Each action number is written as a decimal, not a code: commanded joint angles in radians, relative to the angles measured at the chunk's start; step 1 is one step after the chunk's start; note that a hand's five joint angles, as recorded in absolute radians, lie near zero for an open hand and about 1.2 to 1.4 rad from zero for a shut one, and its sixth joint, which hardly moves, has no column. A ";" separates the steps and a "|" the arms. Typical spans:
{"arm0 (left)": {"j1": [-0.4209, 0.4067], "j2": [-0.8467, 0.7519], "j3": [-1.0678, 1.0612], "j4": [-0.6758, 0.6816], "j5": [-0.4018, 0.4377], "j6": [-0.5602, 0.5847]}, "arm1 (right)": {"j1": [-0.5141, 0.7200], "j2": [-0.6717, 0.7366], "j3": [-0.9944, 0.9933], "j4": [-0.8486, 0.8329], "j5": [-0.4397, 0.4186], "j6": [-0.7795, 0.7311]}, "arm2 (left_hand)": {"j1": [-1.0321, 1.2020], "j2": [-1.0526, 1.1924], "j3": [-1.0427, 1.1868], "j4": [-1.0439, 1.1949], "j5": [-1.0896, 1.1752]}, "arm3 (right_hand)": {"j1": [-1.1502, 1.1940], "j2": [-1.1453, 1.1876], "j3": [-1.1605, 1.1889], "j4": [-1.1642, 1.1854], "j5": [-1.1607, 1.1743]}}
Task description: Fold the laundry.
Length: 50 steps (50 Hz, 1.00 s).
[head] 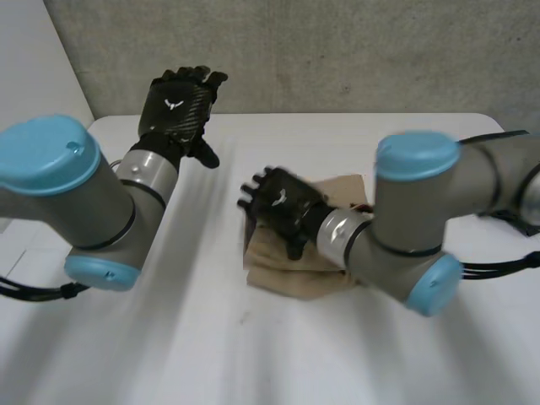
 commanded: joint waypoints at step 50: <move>-0.170 -0.138 0.359 -0.556 0.082 0.032 | -0.243 -0.265 0.312 -0.115 0.308 0.420 | 0.008 -0.004 -0.011 -0.003 -0.025 | -0.032 -0.052 -0.050 -0.064 -0.079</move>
